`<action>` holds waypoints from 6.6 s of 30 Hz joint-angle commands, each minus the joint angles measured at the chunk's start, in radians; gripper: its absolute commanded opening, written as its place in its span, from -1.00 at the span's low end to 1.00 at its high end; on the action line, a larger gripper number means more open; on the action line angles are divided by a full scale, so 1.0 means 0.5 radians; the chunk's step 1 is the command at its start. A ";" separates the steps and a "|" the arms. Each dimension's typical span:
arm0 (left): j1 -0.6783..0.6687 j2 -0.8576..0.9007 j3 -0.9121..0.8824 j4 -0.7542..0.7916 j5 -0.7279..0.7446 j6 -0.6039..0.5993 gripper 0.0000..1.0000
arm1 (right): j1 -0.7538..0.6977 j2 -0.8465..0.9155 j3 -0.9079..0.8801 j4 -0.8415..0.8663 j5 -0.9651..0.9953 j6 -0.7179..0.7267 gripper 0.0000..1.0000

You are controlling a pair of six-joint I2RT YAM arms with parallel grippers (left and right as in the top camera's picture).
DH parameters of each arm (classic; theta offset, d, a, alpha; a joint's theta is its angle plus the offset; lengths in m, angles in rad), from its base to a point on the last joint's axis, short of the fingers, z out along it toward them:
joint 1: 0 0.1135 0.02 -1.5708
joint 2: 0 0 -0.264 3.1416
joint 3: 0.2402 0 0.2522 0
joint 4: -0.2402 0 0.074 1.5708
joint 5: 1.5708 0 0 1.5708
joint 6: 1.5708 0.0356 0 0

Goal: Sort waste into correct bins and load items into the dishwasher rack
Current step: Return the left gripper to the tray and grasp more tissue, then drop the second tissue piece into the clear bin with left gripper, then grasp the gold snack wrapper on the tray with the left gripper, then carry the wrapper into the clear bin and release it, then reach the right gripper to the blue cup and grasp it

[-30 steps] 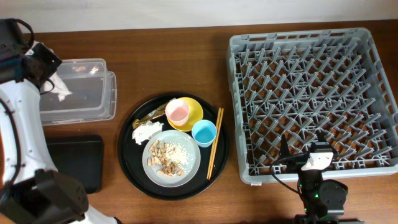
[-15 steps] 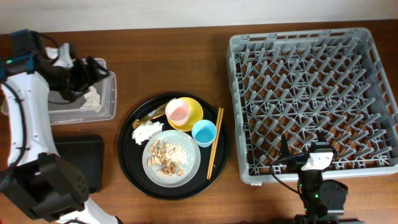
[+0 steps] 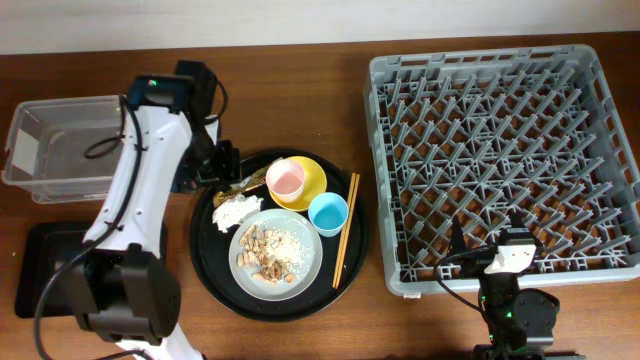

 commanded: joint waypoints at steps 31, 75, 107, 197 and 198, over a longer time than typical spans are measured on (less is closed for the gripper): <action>-0.082 -0.247 -0.731 0.589 -0.275 -0.243 -0.99 | -0.014 -0.011 -0.014 -0.006 0.017 0.002 0.97; 0.076 -0.481 -0.784 0.887 0.111 -1.558 0.46 | -0.013 -0.011 -0.014 -0.006 0.016 0.002 0.97; 0.042 0.125 -0.925 1.675 0.265 -1.981 -0.99 | -0.013 -0.011 -0.014 -0.006 0.016 0.002 0.97; 1.308 -1.545 -0.755 0.324 -0.269 -1.058 0.98 | 0.061 1.500 2.498 -1.434 -1.218 0.804 0.97; 1.308 -1.545 -0.755 0.324 -0.269 -1.058 0.98 | 0.140 1.678 2.723 -1.653 -1.176 0.646 0.97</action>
